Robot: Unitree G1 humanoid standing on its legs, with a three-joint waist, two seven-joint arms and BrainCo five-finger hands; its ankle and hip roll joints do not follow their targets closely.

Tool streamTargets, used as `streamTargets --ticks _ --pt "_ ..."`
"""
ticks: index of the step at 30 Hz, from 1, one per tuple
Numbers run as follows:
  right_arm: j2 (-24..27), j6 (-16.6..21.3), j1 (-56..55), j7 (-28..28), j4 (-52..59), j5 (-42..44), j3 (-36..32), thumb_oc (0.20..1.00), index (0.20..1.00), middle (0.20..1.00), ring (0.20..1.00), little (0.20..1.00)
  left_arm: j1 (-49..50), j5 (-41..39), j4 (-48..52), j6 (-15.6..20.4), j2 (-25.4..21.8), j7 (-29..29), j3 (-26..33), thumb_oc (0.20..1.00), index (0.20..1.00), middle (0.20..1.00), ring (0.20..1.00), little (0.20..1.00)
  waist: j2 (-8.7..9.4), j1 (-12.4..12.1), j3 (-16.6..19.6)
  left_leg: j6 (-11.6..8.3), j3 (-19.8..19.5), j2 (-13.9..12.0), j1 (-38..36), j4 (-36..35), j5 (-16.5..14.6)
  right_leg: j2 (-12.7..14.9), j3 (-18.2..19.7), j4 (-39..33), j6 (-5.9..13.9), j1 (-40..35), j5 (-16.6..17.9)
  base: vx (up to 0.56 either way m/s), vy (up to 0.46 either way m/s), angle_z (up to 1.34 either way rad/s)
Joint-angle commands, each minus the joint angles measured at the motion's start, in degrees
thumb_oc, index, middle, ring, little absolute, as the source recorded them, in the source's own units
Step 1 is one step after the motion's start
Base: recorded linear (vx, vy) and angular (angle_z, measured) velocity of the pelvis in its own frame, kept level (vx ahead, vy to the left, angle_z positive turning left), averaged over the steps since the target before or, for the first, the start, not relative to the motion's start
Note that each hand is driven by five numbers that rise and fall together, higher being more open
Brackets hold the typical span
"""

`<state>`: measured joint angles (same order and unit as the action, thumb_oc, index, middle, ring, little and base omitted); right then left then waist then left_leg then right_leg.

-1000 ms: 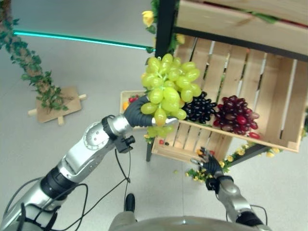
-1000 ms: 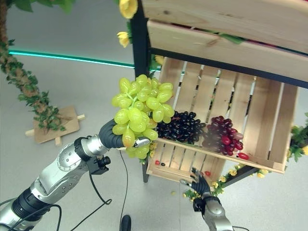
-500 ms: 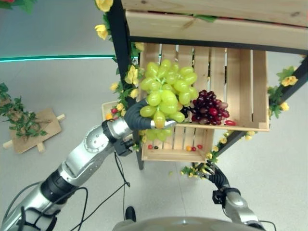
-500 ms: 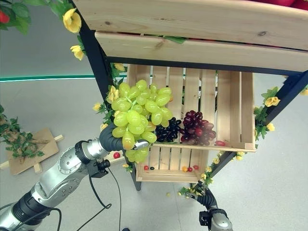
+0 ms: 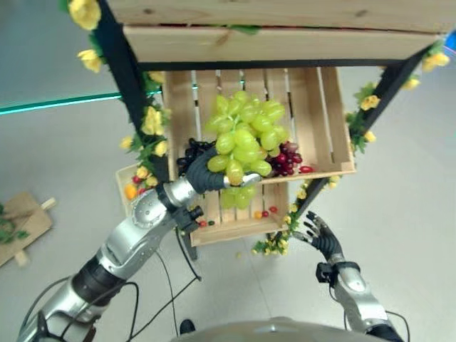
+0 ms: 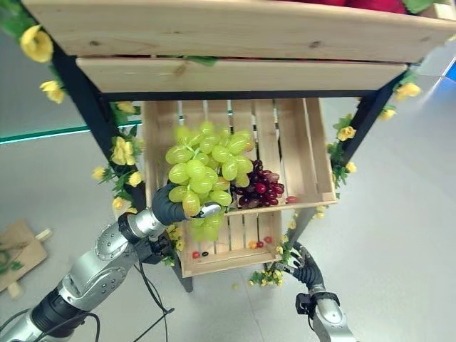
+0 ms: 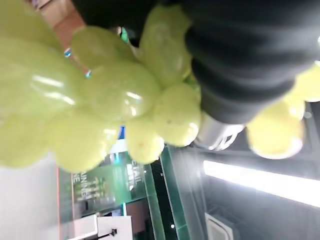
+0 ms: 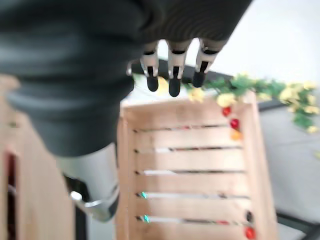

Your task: Pick up the fruits from the basket on one side to the basket on the other side

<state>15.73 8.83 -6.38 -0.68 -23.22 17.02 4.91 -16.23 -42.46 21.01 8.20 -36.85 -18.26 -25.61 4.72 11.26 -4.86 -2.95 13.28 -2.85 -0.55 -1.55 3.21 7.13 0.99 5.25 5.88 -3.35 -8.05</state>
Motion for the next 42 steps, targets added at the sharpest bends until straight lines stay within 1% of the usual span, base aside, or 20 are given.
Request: streamTargets --ticks 1,5,10,11,12,13,14,16,18,19,20,21,23,26,29,30,32,36,41,42 --pt "1.57 3.84 2.42 -0.03 5.23 0.94 -1.88 1.000 1.000 1.000 1.000 1.000 -1.17 -0.92 -1.08 4.21 1.81 1.48 5.36 0.200 0.200 0.200 0.200 0.200 0.61 0.30 -0.26 1.01 0.83 -0.87 -3.58 10.33 -12.33 2.20 0.84 -2.27 5.75 5.90 9.42 0.00 0.018 -0.15" --pt "1.54 3.80 1.33 -0.33 7.04 0.51 -2.31 1.000 1.000 1.000 1.000 1.000 0.32 -0.15 -3.52 4.15 3.73 2.63 6.58 0.200 0.200 0.200 0.200 0.200 0.81 0.86 -0.15 1.22 1.62 -0.87 -3.64 10.92 -12.70 2.06 1.80 -2.20 5.74 6.14 9.39 0.00 0.009 -0.20" --pt "1.23 3.52 0.87 -0.36 6.75 0.14 -2.33 1.000 1.000 1.000 1.000 1.000 1.09 5.06 -8.02 4.83 4.91 5.61 8.58 0.200 0.200 0.200 0.200 0.200 1.04 1.32 -0.15 1.36 2.58 -0.83 -3.70 11.56 -13.12 1.88 3.00 -2.31 5.93 6.46 9.78 0.00 0.006 -0.10" --pt "1.09 3.41 0.97 -0.37 7.10 0.02 -2.11 1.000 1.000 1.000 1.000 1.000 0.88 8.08 -11.09 5.22 5.44 7.54 9.50 0.225 0.225 0.225 0.225 0.225 1.18 1.38 -0.15 1.49 2.96 -0.84 -3.64 11.87 -13.26 1.84 3.35 -2.38 6.01 6.53 9.82 0.00 0.010 -0.07" --pt "1.04 3.37 0.97 -0.50 7.13 0.13 -1.96 1.000 1.000 1.000 1.000 1.000 0.61 9.15 -12.37 5.51 5.61 8.46 10.06 0.228 0.228 0.228 0.228 0.228 1.25 1.41 -0.13 1.53 3.15 -0.83 -3.66 11.94 -13.32 1.82 3.52 -2.36 6.05 6.57 9.89 0.00 0.004 -0.11" --pt "0.95 3.38 1.02 -0.52 6.85 0.22 -1.82 1.000 1.000 1.000 1.000 1.000 -0.03 10.31 -14.31 5.86 6.15 9.54 10.34 0.263 0.263 0.263 0.263 0.263 1.34 1.47 -0.06 1.54 3.26 -0.84 -3.69 11.96 -13.34 1.78 3.76 -2.28 6.12 6.66 9.95 0.00 0.001 -0.14" --pt "0.96 3.40 1.05 -0.52 6.83 0.23 -1.83 1.000 1.000 1.000 1.000 1.000 -0.12 10.36 -14.42 5.92 6.20 9.56 10.29 0.263 0.263 0.263 0.263 0.263 1.32 1.44 -0.08 1.54 3.28 -0.84 -3.69 11.96 -13.34 1.78 3.78 -2.27 6.12 6.68 9.95 0.00 0.003 -0.19" --pt "0.97 3.31 0.84 -0.79 7.29 0.11 -1.19 1.000 1.000 1.000 1.000 1.000 -1.81 11.86 -18.34 6.23 7.80 11.94 10.76 0.200 0.200 0.200 0.200 0.200 1.50 1.79 0.16 1.61 3.42 -0.78 -3.71 11.94 -13.38 1.82 4.02 -2.26 6.19 6.72 9.97 0.00 0.005 -0.10" --pt "1.01 3.29 0.85 -0.87 7.17 0.12 -0.97 1.000 1.000 1.000 1.000 1.000 -2.95 12.48 -20.22 6.50 8.64 13.19 10.83 0.200 0.200 0.200 0.200 0.200 1.55 1.99 0.19 1.64 3.50 -0.76 -3.69 11.99 -13.40 1.85 4.05 -2.22 6.24 6.76 10.01 0.00 0.000 0.00" --pt "1.14 3.06 1.20 -0.87 6.82 -0.03 0.31 1.000 1.000 1.000 1.000 1.000 -7.44 14.73 -26.24 6.93 10.51 16.84 10.18 0.200 0.200 0.200 0.200 0.200 1.72 2.77 0.41 1.72 4.00 -0.75 -3.72 12.11 -13.59 1.86 4.46 -2.21 6.38 6.94 10.23 0.00 0.000 0.00" --pt "1.15 3.06 1.24 -0.87 6.82 -0.03 0.28 1.000 1.000 1.000 1.000 1.000 -7.56 14.74 -26.36 6.98 10.55 16.86 10.14 0.200 0.200 0.200 0.200 0.200 1.71 2.73 0.37 1.73 4.01 -0.75 -3.72 12.11 -13.59 1.86 4.48 -2.21 6.39 6.95 10.24 0.00 0.000 0.00" --pt "1.33 2.87 1.60 -0.85 6.51 -0.08 1.20 1.000 1.000 1.000 1.000 1.000 -10.35 17.01 -29.40 7.28 10.58 19.44 10.17 0.200 0.200 0.200 0.200 0.200 1.85 3.19 0.65 1.77 4.59 -0.78 -3.82 12.17 -13.68 1.76 4.78 -2.19 6.48 7.00 10.35 0.00 0.000 0.00" --pt "1.45 2.76 1.86 -0.87 6.37 -0.17 1.49 1.000 1.000 1.000 1.000 1.000 -11.43 17.16 -31.10 7.33 10.72 20.13 10.10 0.200 0.200 0.200 0.200 0.200 1.92 3.29 0.67 1.79 4.86 -0.80 -3.94 12.15 -13.71 1.67 5.02 -2.16 6.53 7.08 10.44 0.00 0.003 -0.05" --pt "1.96 2.54 2.36 -1.31 5.89 -0.49 3.22 1.000 1.000 1.000 1.000 1.000 -16.52 21.47 -36.02 7.76 9.67 24.10 9.95 0.200 0.200 0.200 0.200 0.200 2.12 3.93 1.14 1.80 5.63 -0.99 -4.22 12.36 -13.87 1.43 5.70 -2.07 6.61 7.13 10.49 0.01 0.004 -0.14" --pt "2.10 2.47 2.57 -1.44 5.62 -0.50 4.22 1.000 1.000 1.000 1.000 1.000 -18.79 21.21 -39.60 7.75 10.05 25.97 9.73 0.200 0.200 0.200 0.200 0.200 2.25 4.31 1.28 1.80 6.05 -1.07 -4.44 12.50 -13.91 1.29 6.01 -2.11 6.61 7.09 10.52 0.00 -0.001 -0.17" --pt "2.36 2.48 2.79 -1.37 5.49 -0.59 4.93 1.000 1.000 1.000 1.000 1.000 -21.35 22.93 -41.68 7.54 9.71 27.65 9.21 0.200 0.200 0.200 0.200 0.200 2.31 4.65 1.34 1.74 6.20 -1.16 -4.64 12.49 -13.92 1.16 6.13 -2.19 6.62 6.93 10.50 -0.01 -0.002 -0.07" --pt "2.44 2.42 2.95 -1.39 5.39 -0.58 5.16 1.000 1.000 1.000 1.000 1.000 -22.44 23.40 -42.87 7.34 9.83 28.30 8.93 0.200 0.200 0.200 0.200 0.200 2.32 4.74 1.44 1.74 6.31 -1.16 -4.59 12.47 -13.88 1.12 6.25 -2.15 6.63 7.01 10.43 0.00 -0.001 -0.03" --pt "2.81 2.63 3.71 -1.11 5.05 -0.65 6.51 1.000 1.000 1.000 1.000 1.000 -26.99 26.67 -46.72 6.54 10.38 31.85 7.60 0.200 0.200 0.200 0.200 0.200 2.38 5.30 1.54 1.72 6.40 -1.30 -4.59 12.58 -13.81 0.93 6.22 -2.00 6.61 7.01 10.30 0.00 -0.003 0.01" --pt "3.05 2.56 4.18 -0.88 4.83 -0.86 7.21 1.000 1.000 1.000 1.000 1.000 -29.16 28.67 -48.45 5.40 11.27 33.80 7.10 0.200 0.200 0.200 0.200 0.200 2.38 5.33 1.45 1.75 6.40 -1.38 -4.63 12.49 -13.83 0.92 5.95 -2.06 6.60 6.88 10.21 0.00 -0.005 -0.01" --pt "3.05 2.57 4.19 -0.88 4.83 -0.86 7.20 1.000 1.000 1.000 1.000 1.000 -29.19 28.68 -48.47 5.40 11.28 33.81 7.09 0.404 0.404 0.404 0.404 0.404 2.38 5.33 1.44 1.75 6.39 -1.38 -4.62 12.49 -13.83 0.92 5.94 -2.07 6.60 6.88 10.21 0.00 0.000 0.00"
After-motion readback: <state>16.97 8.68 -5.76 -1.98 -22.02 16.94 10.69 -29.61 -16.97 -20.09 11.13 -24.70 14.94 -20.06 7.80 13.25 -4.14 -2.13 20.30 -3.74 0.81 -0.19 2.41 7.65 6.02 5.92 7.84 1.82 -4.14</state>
